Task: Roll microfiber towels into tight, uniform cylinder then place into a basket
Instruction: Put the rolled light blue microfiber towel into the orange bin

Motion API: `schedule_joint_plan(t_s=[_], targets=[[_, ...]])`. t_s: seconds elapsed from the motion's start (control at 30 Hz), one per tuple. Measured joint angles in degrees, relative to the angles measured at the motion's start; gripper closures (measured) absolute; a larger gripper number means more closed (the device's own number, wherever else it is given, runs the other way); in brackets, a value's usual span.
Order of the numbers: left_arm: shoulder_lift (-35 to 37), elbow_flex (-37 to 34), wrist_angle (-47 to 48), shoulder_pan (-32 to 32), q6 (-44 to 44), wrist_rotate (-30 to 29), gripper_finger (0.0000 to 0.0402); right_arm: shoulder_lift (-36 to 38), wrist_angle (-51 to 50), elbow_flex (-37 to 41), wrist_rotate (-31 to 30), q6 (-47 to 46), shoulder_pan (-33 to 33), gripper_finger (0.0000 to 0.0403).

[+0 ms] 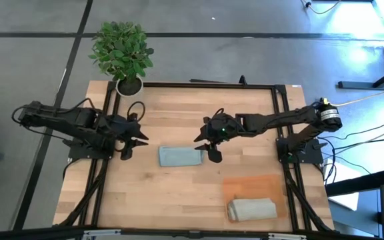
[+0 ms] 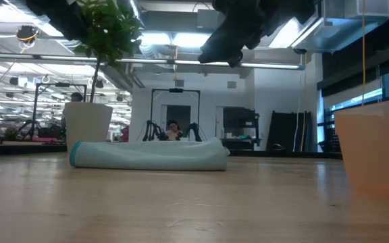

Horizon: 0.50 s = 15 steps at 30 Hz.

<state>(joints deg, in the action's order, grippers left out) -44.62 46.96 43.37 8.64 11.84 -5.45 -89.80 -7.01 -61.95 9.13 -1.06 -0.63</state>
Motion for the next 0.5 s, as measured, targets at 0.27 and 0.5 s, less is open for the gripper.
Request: schedule_joint_plan(t_s=[0.27,0.5], targets=[[-0.02,-0.17,0.64,-0.02,0.00,0.00,0.0317,0.00,0.07,0.00,0.11,-0.18,-0.28,0.0243],[-0.02,-0.17,0.66,-0.02,0.00,0.00,0.0317,0.00,0.27,0.00,0.11,-0.09,-0.28,0.0243]])
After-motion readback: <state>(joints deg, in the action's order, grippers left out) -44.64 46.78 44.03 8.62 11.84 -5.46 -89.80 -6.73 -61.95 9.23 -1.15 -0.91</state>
